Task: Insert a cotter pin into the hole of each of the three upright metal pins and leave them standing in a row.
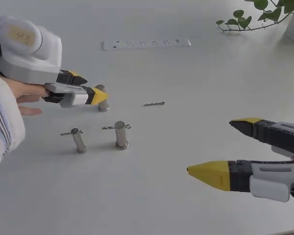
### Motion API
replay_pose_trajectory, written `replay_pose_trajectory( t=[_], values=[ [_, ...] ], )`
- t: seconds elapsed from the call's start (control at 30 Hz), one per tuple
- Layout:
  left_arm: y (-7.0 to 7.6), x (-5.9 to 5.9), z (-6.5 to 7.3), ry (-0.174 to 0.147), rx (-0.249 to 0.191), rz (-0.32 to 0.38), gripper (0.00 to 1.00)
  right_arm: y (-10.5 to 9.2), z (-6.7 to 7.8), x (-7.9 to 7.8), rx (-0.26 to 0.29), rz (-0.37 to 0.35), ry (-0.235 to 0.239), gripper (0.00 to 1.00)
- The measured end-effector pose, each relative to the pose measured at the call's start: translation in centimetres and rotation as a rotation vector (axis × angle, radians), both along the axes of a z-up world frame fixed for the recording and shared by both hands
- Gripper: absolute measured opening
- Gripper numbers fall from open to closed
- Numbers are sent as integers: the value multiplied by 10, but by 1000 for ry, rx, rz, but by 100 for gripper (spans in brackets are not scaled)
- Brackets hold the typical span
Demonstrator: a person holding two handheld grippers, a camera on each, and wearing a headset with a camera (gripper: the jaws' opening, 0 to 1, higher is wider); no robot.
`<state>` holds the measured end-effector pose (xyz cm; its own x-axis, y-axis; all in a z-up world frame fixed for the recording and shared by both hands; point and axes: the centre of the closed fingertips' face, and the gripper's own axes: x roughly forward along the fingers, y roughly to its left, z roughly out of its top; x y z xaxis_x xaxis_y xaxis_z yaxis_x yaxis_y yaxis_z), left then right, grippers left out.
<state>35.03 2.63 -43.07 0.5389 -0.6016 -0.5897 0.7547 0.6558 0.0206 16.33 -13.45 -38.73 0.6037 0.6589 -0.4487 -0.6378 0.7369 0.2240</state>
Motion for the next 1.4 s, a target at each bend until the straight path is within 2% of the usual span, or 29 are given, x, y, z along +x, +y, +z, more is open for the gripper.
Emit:
replay_pose_trajectory(
  t=[0.1,0.2,0.33,0.37,0.6,0.73,0.8,0.83,0.97,1.07,1.2,1.3,1.37,1.4],
  values=[
    [-3,3,-6,9,2,-7,32,-2,-2,-1,-19,2,0,87],
    [-6,2,-15,23,29,-27,24,-5,-4,-1,-23,-5,8,87],
    [-7,3,-26,44,42,-29,14,-6,-4,-1,-14,-11,10,86],
    [-6,4,-27,39,51,-26,11,-5,-4,-1,-14,-9,11,86],
    [-10,10,-29,34,38,-25,10,-4,-6,-3,-10,2,17,85],
    [-10,12,-30,55,18,-20,10,-4,-8,-4,-11,6,22,84],
    [-8,12,-30,81,-3,-8,10,-4,-9,-4,-13,8,21,83],
    [-7,12,-31,81,-7,5,10,-4,-9,-4,-12,9,21,83],
    [-7,13,-30,43,31,-9,10,-3,-8,-4,-5,10,19,83],
    [-7,12,-31,48,33,-7,9,-2,-8,-4,-6,13,21,83],
    [-7,10,-28,37,48,0,9,-1,-7,-5,-4,16,18,83],
    [-9,7,-17,33,18,6,9,-2,-6,-5,-1,13,13,83],
    [-9,7,-6,-9,25,6,9,-3,-6,-5,1,11,10,82],
    [-8,7,-1,-15,20,16,9,-3,-6,-6,1,10,10,82]
  ],
)
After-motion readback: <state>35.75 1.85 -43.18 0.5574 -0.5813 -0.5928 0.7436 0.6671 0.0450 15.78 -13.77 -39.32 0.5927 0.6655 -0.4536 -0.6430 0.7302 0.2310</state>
